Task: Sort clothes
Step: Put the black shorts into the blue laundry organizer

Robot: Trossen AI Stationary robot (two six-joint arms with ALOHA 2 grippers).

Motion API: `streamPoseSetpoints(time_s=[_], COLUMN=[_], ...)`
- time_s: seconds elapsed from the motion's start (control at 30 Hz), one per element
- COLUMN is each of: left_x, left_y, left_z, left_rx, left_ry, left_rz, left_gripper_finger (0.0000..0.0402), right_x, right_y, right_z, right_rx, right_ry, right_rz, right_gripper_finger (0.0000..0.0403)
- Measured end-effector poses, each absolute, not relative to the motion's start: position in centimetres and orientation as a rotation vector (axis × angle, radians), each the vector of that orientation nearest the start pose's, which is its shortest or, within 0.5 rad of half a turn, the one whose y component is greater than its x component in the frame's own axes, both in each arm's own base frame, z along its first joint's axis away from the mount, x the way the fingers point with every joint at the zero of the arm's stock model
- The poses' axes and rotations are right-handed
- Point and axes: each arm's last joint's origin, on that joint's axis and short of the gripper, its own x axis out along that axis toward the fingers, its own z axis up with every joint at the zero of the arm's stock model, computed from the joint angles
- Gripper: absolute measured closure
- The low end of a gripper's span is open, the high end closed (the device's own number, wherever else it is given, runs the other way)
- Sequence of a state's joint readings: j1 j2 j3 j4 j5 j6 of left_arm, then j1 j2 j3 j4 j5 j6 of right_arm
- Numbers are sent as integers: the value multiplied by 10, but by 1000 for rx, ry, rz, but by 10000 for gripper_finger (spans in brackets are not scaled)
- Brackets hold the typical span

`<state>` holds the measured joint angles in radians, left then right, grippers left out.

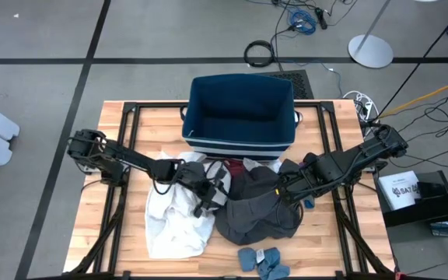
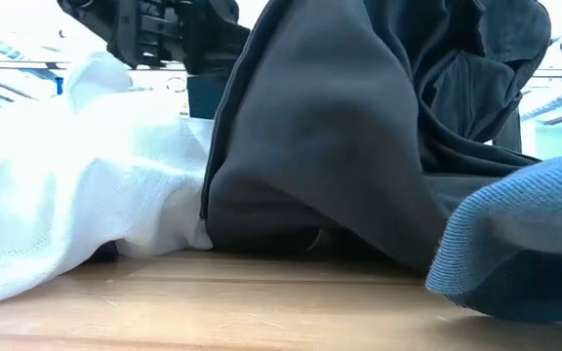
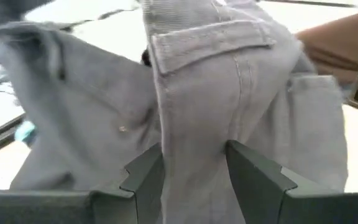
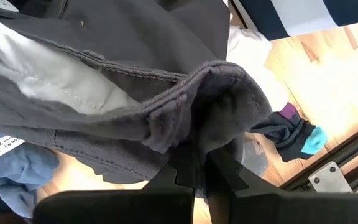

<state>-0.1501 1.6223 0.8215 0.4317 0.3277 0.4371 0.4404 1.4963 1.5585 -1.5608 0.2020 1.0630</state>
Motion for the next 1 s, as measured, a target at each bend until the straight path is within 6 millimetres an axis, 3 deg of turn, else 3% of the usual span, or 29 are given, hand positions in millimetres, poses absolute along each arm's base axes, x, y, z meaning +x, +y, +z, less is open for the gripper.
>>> streamPoseSetpoints(time_s=[0.27,0.4,0.53,0.67,0.77,1.0], left_x=[329,328,328,330,329,302], left_y=[-70,-72,-72,-73,-72,-58], left_z=[195,195,195,199,215,286], left_rx=[400,410,414,413,418,434], left_ry=[283,282,278,273,226,79], left_rz=[-628,-637,-637,-635,-624,-565], left_gripper_finger=[240,290,375,392,396,399], right_x=[227,227,227,227,227,229], right_y=[101,101,101,101,100,98], right_z=[346,346,346,346,346,347], right_rx=[403,403,401,401,397,303], right_ry=[1319,1318,1319,1319,1318,1242], right_rz=[-553,-552,-550,-550,-550,-590], right_gripper_finger=[399,399,399,399,399,399])
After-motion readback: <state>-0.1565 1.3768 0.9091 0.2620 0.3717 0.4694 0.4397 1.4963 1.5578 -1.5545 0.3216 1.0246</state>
